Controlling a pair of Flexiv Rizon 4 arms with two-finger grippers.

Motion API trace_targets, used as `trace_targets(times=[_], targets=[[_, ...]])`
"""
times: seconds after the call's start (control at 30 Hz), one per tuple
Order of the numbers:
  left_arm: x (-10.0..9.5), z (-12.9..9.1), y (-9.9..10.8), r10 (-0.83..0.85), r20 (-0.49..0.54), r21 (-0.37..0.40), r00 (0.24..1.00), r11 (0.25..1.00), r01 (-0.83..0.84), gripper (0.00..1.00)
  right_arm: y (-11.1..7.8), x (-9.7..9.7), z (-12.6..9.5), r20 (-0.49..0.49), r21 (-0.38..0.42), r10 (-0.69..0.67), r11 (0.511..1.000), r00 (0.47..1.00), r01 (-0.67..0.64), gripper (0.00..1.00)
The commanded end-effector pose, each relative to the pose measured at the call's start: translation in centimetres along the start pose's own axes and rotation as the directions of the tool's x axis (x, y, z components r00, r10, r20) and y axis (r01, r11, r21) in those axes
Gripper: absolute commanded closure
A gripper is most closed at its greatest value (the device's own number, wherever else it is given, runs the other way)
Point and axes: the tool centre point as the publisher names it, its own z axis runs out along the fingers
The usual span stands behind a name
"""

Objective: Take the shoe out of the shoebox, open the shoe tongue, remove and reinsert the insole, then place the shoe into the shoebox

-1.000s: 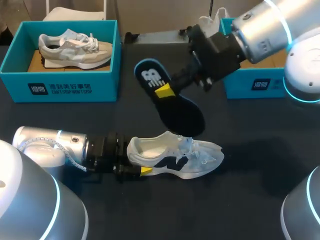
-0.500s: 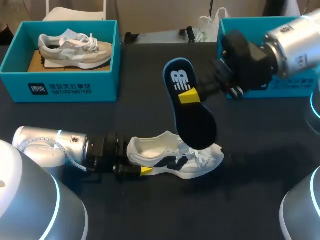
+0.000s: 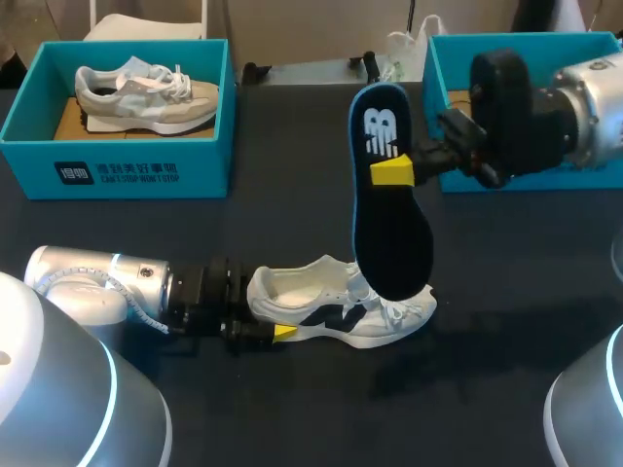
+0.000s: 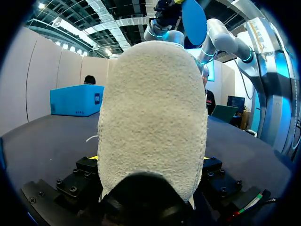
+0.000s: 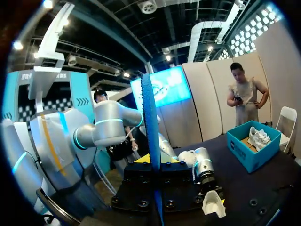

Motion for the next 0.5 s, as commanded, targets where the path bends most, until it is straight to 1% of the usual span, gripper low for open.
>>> trace_targets(times=[0.03, 0.4, 0.5], targets=[[-0.1, 0.0, 0.4, 0.0, 0.002, 0.001, 1.0, 1.0, 0.0, 1.0, -0.2, 2.9, -0.6, 0.135, 0.054, 0.064, 0.996, 0.989, -0.072, 1.0], [-0.1, 0.0, 0.4, 0.0, 0.002, 0.001, 1.0, 1.0, 0.0, 1.0, -0.2, 2.9, -0.6, 0.135, 0.054, 0.064, 0.996, 0.989, -0.072, 1.0], [-0.1, 0.0, 0.4, 0.0, 0.002, 0.001, 1.0, 1.0, 0.0, 1.0, 0.1, 3.3, -1.7, 0.139, 0.001, 0.092, 0.996, 0.986, -0.093, 1.0]])
